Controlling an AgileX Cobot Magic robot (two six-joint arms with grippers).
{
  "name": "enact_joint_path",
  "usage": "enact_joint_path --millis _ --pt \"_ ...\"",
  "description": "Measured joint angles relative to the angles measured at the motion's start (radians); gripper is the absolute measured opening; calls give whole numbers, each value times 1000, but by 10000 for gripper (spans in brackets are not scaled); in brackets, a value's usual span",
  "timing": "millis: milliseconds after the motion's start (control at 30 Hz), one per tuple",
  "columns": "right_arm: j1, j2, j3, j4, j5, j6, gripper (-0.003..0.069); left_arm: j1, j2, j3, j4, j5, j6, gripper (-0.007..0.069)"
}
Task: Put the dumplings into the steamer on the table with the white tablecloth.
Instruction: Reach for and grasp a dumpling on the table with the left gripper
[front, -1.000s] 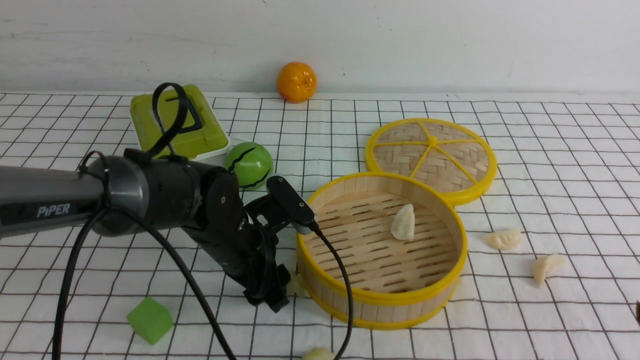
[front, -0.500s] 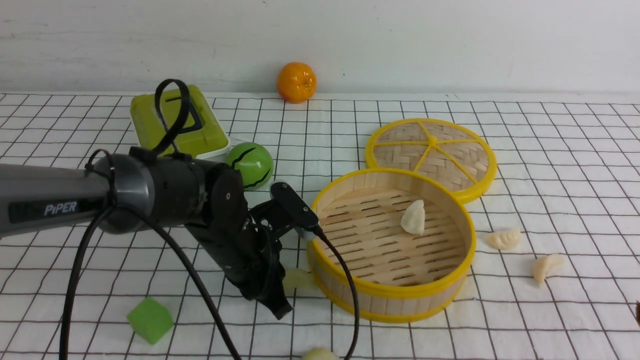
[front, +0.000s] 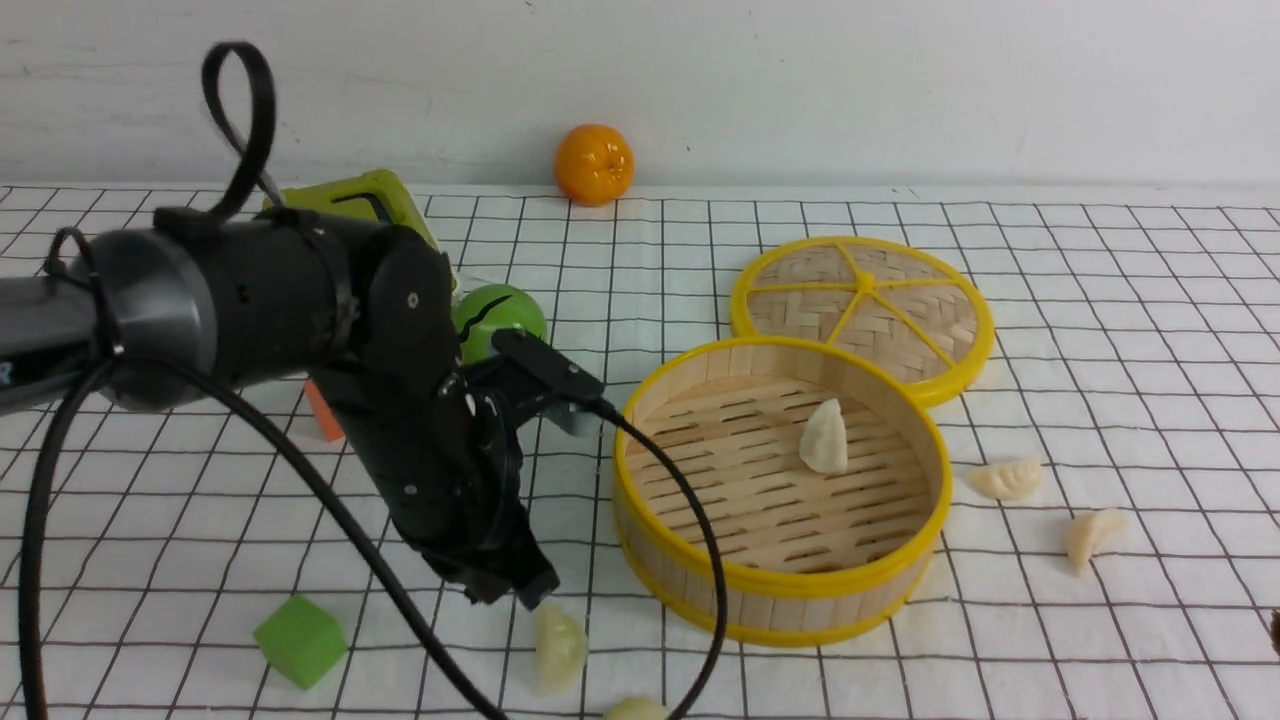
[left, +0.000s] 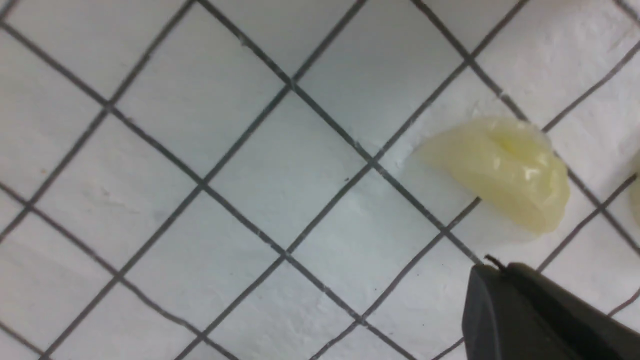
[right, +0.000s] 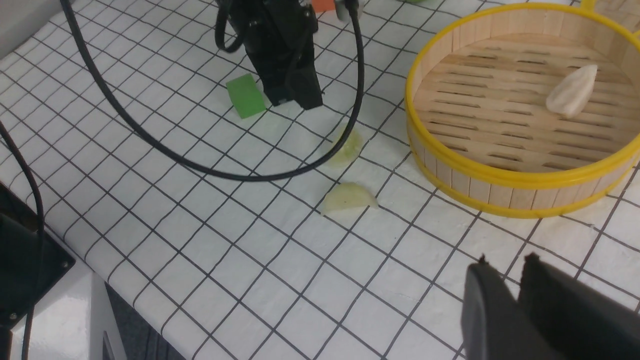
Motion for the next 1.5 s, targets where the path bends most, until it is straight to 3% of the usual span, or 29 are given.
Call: enact_joint_path --millis 233,400,500,567,600,633,733,900,1033,1167,1233,1300,1367,1500 --pt "0 0 0 0 7 0 105 0 -18 -34 -40 45 -232 -13" --pt "0 0 0 0 9 0 111 0 -10 -34 -58 70 -270 -6" --pt "0 0 0 0 10 0 113 0 0 -34 -70 72 -273 39" --pt "0 0 0 0 11 0 115 0 12 -34 -97 72 -274 148" --pt "0 0 0 0 11 0 115 0 13 -34 -99 72 -274 158" --pt "0 0 0 0 11 0 118 0 26 -34 -122 72 -274 265" --pt "0 0 0 0 11 -7 120 0 56 -34 -159 53 -278 439" --pt "0 0 0 0 12 -12 122 -1 131 -34 -179 -10 -380 573" --pt "0 0 0 0 17 -15 125 -1 177 -34 -178 -34 -443 563" --pt "0 0 0 0 23 -16 126 -1 195 -42 -172 -42 -472 483" --pt "0 0 0 0 23 -16 129 0 196 -42 -168 -44 -476 412" --pt "0 0 0 0 24 -16 131 0 198 -42 -169 -43 -479 287" --pt "0 0 0 0 24 -16 132 0 197 -44 -172 -32 -474 232" --pt "0 0 0 0 24 -18 134 0 179 -95 -171 51 -435 237"
